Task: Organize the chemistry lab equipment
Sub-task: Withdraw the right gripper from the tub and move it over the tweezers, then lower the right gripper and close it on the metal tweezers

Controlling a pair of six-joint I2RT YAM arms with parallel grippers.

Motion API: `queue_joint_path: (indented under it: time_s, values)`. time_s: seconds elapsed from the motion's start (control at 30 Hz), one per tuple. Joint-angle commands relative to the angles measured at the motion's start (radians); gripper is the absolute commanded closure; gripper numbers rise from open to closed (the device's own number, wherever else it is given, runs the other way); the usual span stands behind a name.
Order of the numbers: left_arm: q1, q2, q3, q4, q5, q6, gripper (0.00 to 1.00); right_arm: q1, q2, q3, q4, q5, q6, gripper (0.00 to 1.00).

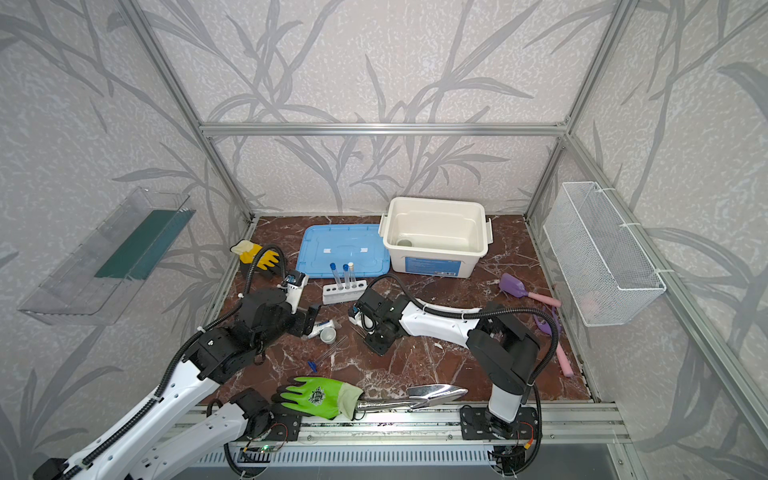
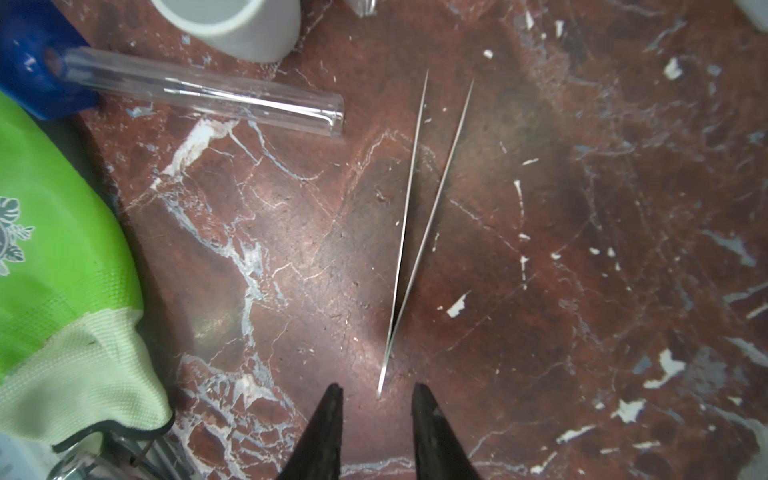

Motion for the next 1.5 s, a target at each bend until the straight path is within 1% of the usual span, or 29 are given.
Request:
queue_joint_path:
  time_s: [0.0,0.33,0.7,1.1,1.47]
  values:
    - [-0.002,0.002,-0.004,0.005,-0.017,-0.013,0.21,0.007,0.028,-0.002,0.026,-0.023,0.004,0.72]
    - [-0.001,0.007,-0.004,0.003,-0.02,-0.009,0.21,0.009,0.092,0.02,0.018,0.005,0.005,0.78]
    - [0.0,0.007,-0.002,0.002,-0.018,-0.006,0.21,0.014,0.11,0.019,-0.005,0.073,0.001,0.89]
    - [0.0,0.019,-0.002,0.004,-0.017,-0.005,0.21,0.018,0.068,0.016,-0.037,0.095,-0.001,0.98]
    - [0.0,0.017,-0.001,0.0,-0.014,-0.008,0.21,0.006,0.013,0.014,-0.056,0.104,0.027,1.0]
